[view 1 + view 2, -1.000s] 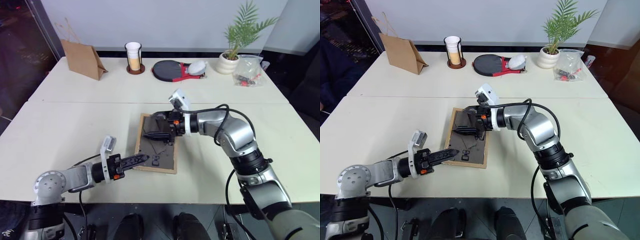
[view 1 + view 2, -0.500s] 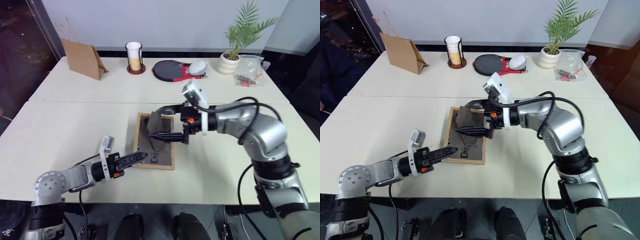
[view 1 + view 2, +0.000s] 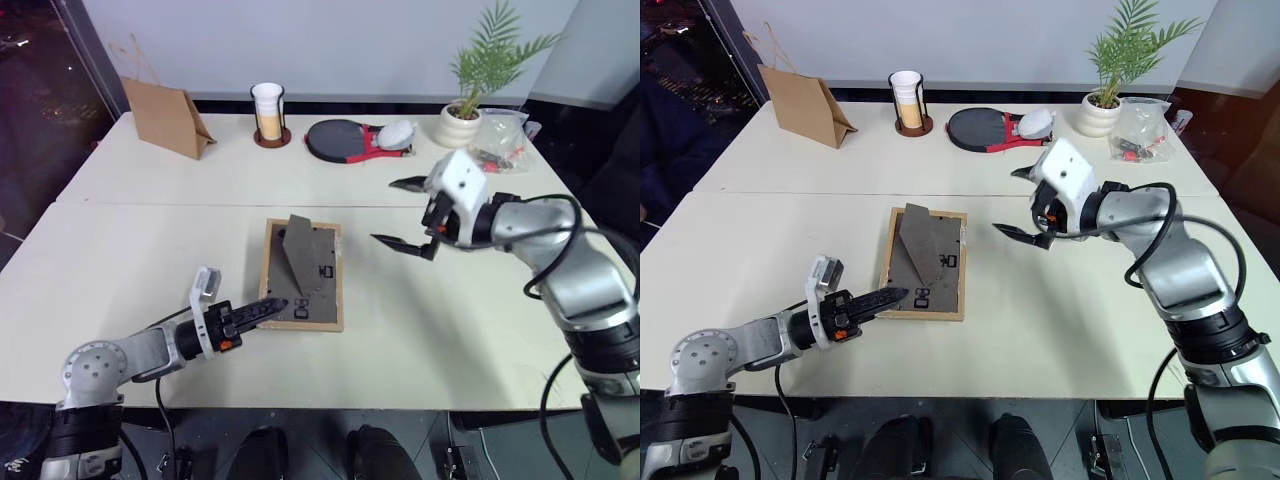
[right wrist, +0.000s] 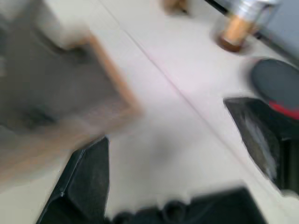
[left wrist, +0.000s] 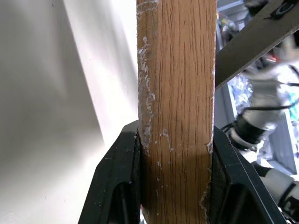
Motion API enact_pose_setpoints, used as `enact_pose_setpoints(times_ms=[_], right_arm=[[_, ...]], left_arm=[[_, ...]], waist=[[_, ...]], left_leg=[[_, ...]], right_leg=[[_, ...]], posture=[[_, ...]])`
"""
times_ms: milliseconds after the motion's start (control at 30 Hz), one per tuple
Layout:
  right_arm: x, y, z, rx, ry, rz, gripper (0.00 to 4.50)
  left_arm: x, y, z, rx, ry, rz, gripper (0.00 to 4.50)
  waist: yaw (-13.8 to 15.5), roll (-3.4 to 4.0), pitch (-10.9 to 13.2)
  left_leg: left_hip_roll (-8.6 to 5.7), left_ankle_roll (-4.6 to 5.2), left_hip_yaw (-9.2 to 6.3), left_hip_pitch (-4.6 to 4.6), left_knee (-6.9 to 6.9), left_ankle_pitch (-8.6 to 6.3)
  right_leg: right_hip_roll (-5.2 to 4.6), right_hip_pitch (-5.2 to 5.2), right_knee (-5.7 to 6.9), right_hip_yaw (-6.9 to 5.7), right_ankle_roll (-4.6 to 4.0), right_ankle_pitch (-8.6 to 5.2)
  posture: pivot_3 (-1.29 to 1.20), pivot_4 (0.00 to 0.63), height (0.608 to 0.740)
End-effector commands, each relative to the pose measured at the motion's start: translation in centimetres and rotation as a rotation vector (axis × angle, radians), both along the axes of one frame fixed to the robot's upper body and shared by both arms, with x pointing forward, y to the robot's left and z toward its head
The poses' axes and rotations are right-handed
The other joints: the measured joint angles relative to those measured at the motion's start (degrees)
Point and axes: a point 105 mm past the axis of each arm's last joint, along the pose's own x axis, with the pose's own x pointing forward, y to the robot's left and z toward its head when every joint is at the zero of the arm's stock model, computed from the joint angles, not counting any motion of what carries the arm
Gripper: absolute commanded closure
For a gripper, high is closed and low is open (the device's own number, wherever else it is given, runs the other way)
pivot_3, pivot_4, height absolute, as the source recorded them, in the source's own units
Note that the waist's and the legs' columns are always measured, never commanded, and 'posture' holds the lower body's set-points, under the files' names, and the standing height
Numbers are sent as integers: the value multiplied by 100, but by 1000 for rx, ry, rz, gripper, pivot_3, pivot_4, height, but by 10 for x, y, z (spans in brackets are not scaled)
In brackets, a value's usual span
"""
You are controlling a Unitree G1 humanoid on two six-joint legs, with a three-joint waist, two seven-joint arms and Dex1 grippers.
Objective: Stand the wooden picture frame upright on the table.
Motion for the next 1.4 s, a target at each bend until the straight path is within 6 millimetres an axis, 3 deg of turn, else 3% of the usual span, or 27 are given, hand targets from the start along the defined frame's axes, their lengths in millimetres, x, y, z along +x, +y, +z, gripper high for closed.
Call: enact_pose_setpoints(times_ms=[33, 200, 467, 633, 700, 867, 1000, 1100, 1233, 1300, 1400], right_arm=[[-2, 11, -1, -227, -387, 169, 24], [-7, 29, -26, -318, -602, 375, 24], [-9, 70, -29, -273, -763, 546, 24], [-4, 79, -31, -265, -773, 566, 24], [-4, 80, -32, -266, -776, 576, 801], [-4, 81, -33, -266, -792, 587, 3271], [-2, 80, -30, -252, -791, 581, 3397], [-2, 76, -28, -216, -732, 576, 3397], [-1, 72, -27, -147, -601, 565, 3397], [3, 72, -25, -47, -465, 521, 3397], [4, 73, -31, 187, -25, 466, 3397]], left_arm=[[-7, -1, 18, -76, -46, -46, 3451], [-8, -2, 23, -90, -43, -60, 3451], [-10, -6, 25, -91, -36, -67, 3451], [-14, -11, 27, -91, -37, -65, 3451], [-14, -11, 28, -93, -37, -59, 3451], [-15, -13, 31, -94, -37, -51, 3451], [-15, -14, 31, -72, -39, -46, 3451], [-17, -2, 27, 81, -106, -47, 1991], [-13, 32, 28, 391, -308, -38, 81], [-7, 51, 35, 536, -452, -42, 30], [8, 76, 53, 662, -624, -7, 30]], waist=[[-9, -1, 1], [-30, -1, 1], [-21, -1, 2], [-3, -3, 1], [-5, -3, 1], [-22, -2, 2], [-25, -2, 2], [-30, -6, 0], [-46, -7, 2], [-45, -5, 3], [-25, -5, 4]], left_leg=[[1, 0, 5, 0, 1, 0], [12, -6, 8, 2, 6, 4], [14, -24, 7, 4, 11, 15], [13, -27, 5, 6, 11, 16], [12, -27, 5, 6, 11, 16], [13, -21, 5, 6, 12, 13], [15, -19, 3, 12, 11, 12], [14, -19, 2, 12, 12, 12], [13, -18, 3, 13, 10, 12], [13, -18, 3, 15, 7, 12], [17, -17, -3, 19, 5, 11]], right_leg=[[5, -1, 0, 6, 0, 0], [28, -4, 6, 17, 15, 8], [28, -4, 16, 23, 18, 10], [23, 2, 16, 21, 19, 11], [21, 1, 16, 22, 20, 11], [21, 1, 18, 21, 19, 11], [26, 3, 23, 21, 20, 11], [28, 5, 24, 21, 20, 11], [42, 5, 24, 20, 19, 10], [45, 7, 22, 17, 14, 7], [42, 20, 16, 7, 6, 3]], posture=[[0, 150, 740], [0, 150, 740], [0, 150, 740], [0, 150, 740], [0, 150, 740], [0, 150, 740], [0, 150, 740], [0, 150, 740], [0, 150, 740], [0, 150, 740], [0, 150, 740]])
